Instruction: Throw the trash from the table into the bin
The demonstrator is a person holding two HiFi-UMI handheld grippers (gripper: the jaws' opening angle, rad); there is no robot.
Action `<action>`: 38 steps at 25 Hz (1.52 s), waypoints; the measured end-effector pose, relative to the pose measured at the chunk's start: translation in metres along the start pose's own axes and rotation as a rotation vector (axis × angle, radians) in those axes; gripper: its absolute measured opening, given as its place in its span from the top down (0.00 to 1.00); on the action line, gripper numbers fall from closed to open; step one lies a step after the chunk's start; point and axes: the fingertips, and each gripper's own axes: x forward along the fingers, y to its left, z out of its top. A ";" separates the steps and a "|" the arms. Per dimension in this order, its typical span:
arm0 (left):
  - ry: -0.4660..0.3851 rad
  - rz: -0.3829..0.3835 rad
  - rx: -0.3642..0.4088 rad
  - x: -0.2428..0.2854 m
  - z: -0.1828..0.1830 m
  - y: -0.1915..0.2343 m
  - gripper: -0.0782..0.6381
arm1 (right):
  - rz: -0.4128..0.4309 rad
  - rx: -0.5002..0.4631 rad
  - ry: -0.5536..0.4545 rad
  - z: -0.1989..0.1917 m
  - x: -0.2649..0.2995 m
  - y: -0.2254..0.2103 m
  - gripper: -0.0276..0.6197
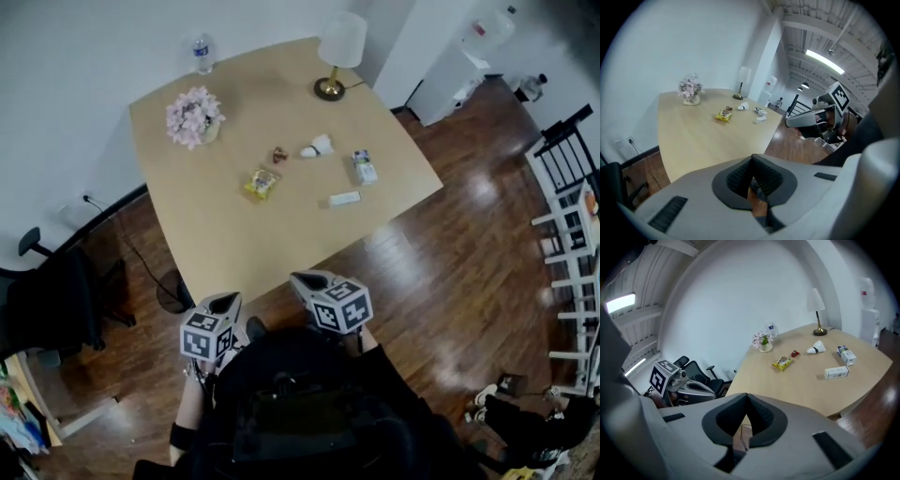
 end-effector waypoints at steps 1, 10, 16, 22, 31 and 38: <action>0.009 -0.008 0.009 0.007 0.005 -0.005 0.89 | -0.008 0.007 -0.006 0.001 -0.005 -0.008 0.95; 0.088 -0.073 0.116 0.072 0.057 -0.057 0.89 | -0.082 0.086 -0.063 0.008 -0.051 -0.086 0.94; 0.145 -0.104 0.199 0.130 0.096 -0.092 0.89 | -0.119 0.153 -0.099 0.008 -0.075 -0.151 0.95; 0.179 -0.126 0.257 0.193 0.130 -0.125 0.89 | -0.146 0.189 -0.104 0.006 -0.093 -0.213 0.95; 0.271 -0.093 0.414 0.270 0.165 -0.137 0.88 | -0.136 0.226 -0.079 0.007 -0.101 -0.262 0.94; 0.346 -0.087 0.501 0.329 0.181 -0.128 0.60 | -0.127 0.248 -0.062 0.012 -0.092 -0.288 0.95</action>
